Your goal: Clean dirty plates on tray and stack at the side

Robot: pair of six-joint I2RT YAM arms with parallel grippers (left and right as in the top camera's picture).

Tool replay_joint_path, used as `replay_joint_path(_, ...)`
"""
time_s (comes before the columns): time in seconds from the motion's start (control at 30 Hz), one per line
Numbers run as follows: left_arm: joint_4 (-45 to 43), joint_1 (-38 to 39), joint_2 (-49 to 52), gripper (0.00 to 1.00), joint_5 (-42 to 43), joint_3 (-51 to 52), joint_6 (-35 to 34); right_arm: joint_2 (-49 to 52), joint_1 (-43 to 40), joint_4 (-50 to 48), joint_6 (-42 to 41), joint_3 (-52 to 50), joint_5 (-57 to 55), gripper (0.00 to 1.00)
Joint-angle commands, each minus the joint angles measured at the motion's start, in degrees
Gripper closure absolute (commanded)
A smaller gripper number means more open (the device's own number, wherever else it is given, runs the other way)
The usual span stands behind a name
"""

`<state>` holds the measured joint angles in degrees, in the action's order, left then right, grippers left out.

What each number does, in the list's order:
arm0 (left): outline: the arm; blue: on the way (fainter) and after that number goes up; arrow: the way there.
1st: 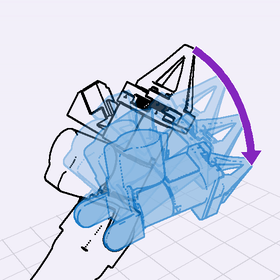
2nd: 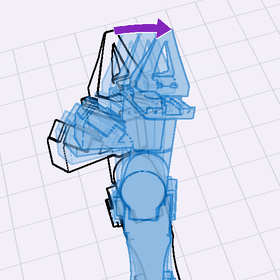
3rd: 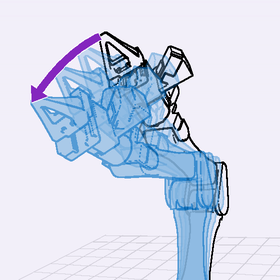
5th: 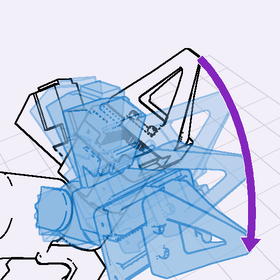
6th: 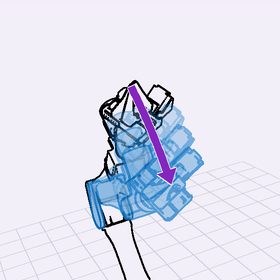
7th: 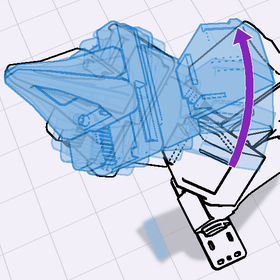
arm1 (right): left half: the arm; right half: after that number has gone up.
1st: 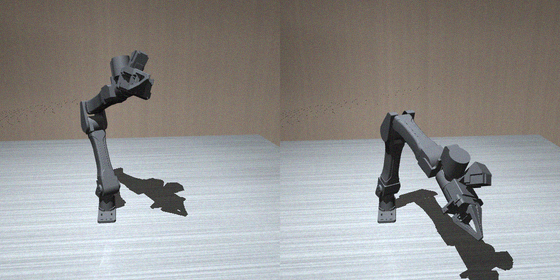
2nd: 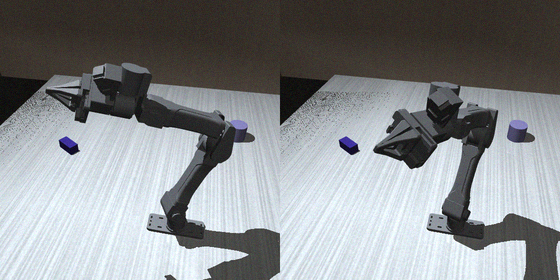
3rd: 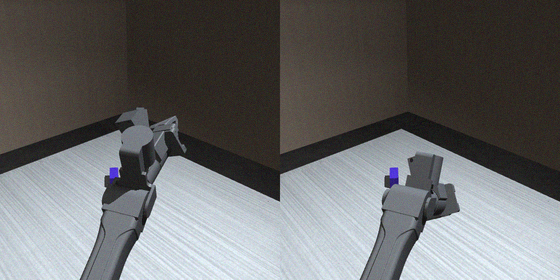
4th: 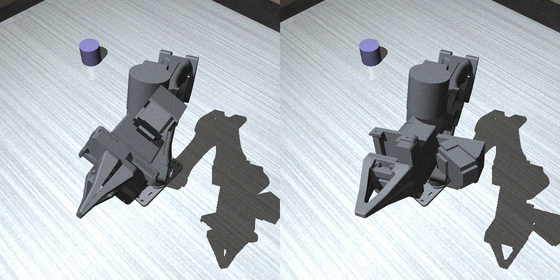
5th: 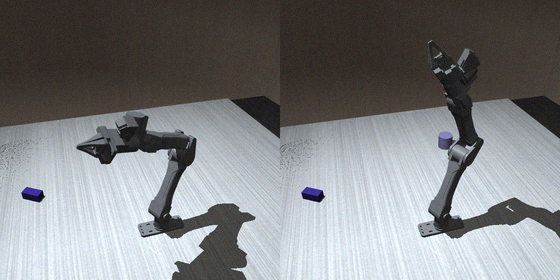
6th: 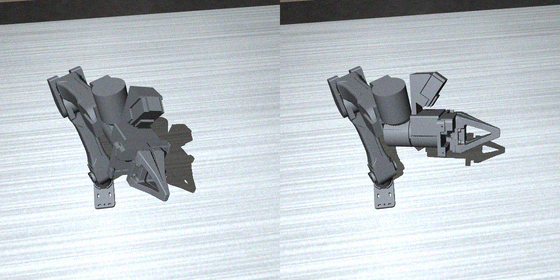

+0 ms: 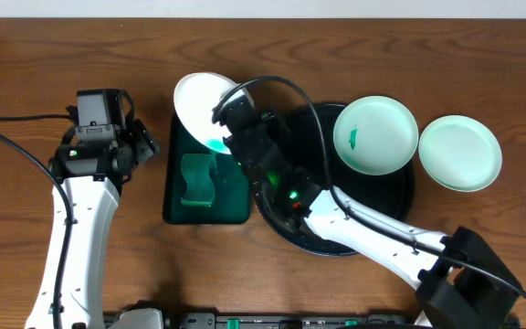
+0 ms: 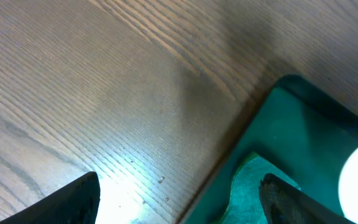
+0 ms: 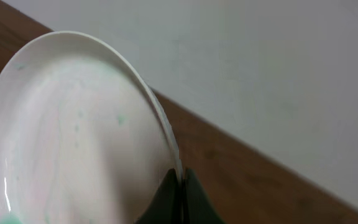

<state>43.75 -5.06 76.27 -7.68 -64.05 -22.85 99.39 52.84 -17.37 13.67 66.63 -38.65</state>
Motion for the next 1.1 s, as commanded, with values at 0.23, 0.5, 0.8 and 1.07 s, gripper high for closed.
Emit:
replay_joint_path(0.23, 0.3, -0.2, -0.4, 0.18, -0.7, -0.6, -0.3, 0.3, 2.3, -9.9, 22.2, 1.2, -5.0, 0.99)
replay_joint_path(0.5, 0.3, -0.2, -0.4, 0.18, -0.7, -0.6, -0.3, 0.3, 2.8, -17.6, 30.0, 1.2, -5.1, 0.99)
replay_joint_path(0.8, 0.3, -0.2, -0.4, 0.18, -0.7, -0.6, -0.3, 0.3, 3.0, -22.8, 35.6, 1.2, -5.5, 0.99)
replay_joint_path(1.07, 0.3, -0.2, -0.4, 0.18, -0.7, -0.6, -0.3, 0.3, 4.3, -23.1, 37.9, 1.2, -5.3, 0.99)
